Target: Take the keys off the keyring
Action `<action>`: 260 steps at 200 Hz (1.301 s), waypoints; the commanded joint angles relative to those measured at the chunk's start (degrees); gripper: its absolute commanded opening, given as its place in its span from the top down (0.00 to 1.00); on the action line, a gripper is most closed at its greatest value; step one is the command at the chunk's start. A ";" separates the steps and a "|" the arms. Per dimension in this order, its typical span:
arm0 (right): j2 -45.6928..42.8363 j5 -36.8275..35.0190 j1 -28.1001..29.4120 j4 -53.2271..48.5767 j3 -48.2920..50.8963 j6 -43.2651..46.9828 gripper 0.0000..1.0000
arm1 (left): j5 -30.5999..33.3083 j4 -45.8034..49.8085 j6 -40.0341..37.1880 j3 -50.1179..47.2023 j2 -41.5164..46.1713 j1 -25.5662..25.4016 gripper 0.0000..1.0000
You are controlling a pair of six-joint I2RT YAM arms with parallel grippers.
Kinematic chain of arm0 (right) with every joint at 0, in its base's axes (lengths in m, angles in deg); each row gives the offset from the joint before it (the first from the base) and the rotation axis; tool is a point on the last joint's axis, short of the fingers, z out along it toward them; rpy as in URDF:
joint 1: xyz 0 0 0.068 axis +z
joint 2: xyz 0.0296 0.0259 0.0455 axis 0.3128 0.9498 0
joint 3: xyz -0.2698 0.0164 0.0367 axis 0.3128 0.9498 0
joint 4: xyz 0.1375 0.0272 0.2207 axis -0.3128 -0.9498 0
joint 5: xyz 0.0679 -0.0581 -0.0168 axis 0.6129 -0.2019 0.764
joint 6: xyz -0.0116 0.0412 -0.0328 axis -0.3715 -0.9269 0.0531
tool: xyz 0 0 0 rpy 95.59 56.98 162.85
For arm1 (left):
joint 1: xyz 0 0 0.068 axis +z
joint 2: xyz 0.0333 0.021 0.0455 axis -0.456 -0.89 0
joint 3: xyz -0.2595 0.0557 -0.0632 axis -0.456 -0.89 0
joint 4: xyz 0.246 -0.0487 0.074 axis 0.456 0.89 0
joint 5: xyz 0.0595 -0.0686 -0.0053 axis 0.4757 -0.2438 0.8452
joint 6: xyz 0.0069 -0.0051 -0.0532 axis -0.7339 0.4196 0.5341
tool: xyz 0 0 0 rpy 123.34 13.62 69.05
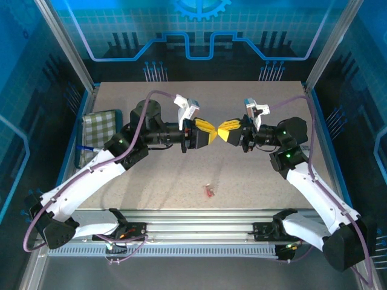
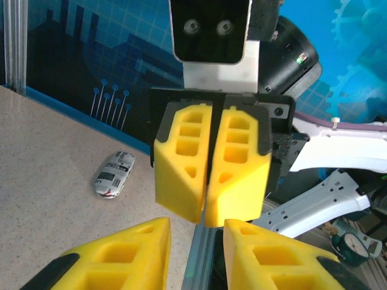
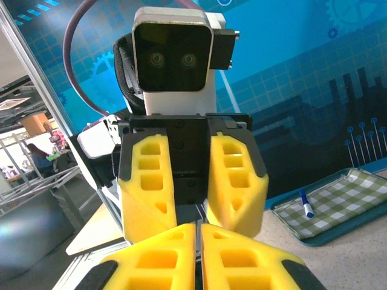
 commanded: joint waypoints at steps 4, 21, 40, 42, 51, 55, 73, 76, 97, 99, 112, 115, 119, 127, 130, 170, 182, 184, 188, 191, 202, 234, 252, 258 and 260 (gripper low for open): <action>-1.25 -2.11 0.79 -2.25 -1.62 2.31 0.87 | 2.48 -1.88 0.70 -2.11 1.52 0.85 0.62; -2.55 -6.23 0.49 -10.05 -0.96 6.78 0.77 | 6.02 -0.64 0.80 -3.74 2.38 1.35 0.57; -4.94 -17.44 0.76 -25.46 -0.15 14.97 0.57 | 12.68 0.70 1.44 -6.44 4.04 1.75 0.47; -5.20 -18.45 0.80 -26.94 -0.05 15.88 0.56 | 13.19 0.81 1.52 -6.78 4.28 1.76 0.47; -5.96 -22.19 1.17 -31.87 0.44 19.21 0.53 | 15.89 1.48 1.79 -8.33 5.04 2.14 0.44; -6.27 -24.17 1.42 -34.27 0.50 20.28 0.50 | 17.08 1.94 2.11 -8.96 5.36 2.20 0.43; -6.26 -28.56 2.42 -42.12 0.42 23.81 0.47 | 20.81 4.94 3.73 -11.19 6.26 2.50 0.43; -6.09 -28.92 2.62 -43.21 0.31 24.24 0.47 | 21.48 5.38 4.27 -11.67 6.40 2.58 0.43; -5.02 -31.91 4.84 -50.01 -0.05 28.00 0.46 | 24.98 7.74 7.52 -16.32 7.78 2.63 0.40; -4.98 -32.00 4.89 -50.13 0.12 28.06 0.46 | 25.60 8.24 8.03 -16.63 7.78 2.60 0.39; -5.19 -32.36 5.17 -49.55 1.85 27.55 0.46 | 28.15 11.42 11.25 -18.44 7.28 2.59 0.38; -5.18 -32.57 5.22 -49.29 2.18 27.03 0.46 | 28.51 11.89 12.04 -19.16 7.17 2.59 0.38; -5.16 -32.72 5.26 -49.01 2.79 26.71 0.46 | 29.22 12.43 13.31 -19.97 7.02 2.59 0.38; -4.98 -33.17 5.47 -48.69 3.72 26.39 0.46 | 30.97 13.37 15.98 -21.67 6.85 2.59 0.38; -4.85 -33.43 5.59 -48.60 3.99 26.24 0.46 | 31.54 13.62 16.93 -22.54 6.85 2.59 0.38; -3.40 -35.89 7.05 -45.66 7.75 24.55 0.46 | 33.35 16.41 29.17 -28.97 1.55 0.35 0.36; -3.06 -35.98 7.02 -44.60 8.47 24.12 0.46 | 33.09 18.19 31.33 -29.21 -1.53 -0.22 0.35; -3.00 -36.03 7.03 -44.43 8.66 24.07 0.46 | 32.90 18.30 31.47 -29.28 -1.97 -0.29 0.35; -2.95 -36.06 7.04 -44.23 8.79 24.04 0.46 | 32.34 18.02 31.82 -29.40 -2.76 -0.44 0.35; -2.88 -36.11 7.03 -44.03 8.94 23.93 0.46 | 31.98 17.80 31.95 -29.66 -3.22 -0.63 0.35; -2.78 -36.33 7.16 -43.57 9.37 23.94 0.46 | 32.12 17.90 33.60 -30.27 -4.64 -1.27 0.34; -3.12 -36.45 7.11 -42.58 10.79 23.75 0.46 | 29.24 14.12 37.12 -33.28 -7.32 -1.41 0.37; -3.12 -36.58 7.11 -42.35 11.30 23.65 0.46 | 26.58 11.52 38.68 -34.59 -9.22 -2.00 0.42; -3.13 -36.60 7.11 -42.27 11.47 23.61 0.46 | 26.60 11.54 38.81 -34.53 -9.93 -2.31 0.44; -3.13 -36.60 7.11 -42.26 11.48 23.60 0.46 | 26.53 11.47 38.81 -34.59 -10.11 -2.57 0.44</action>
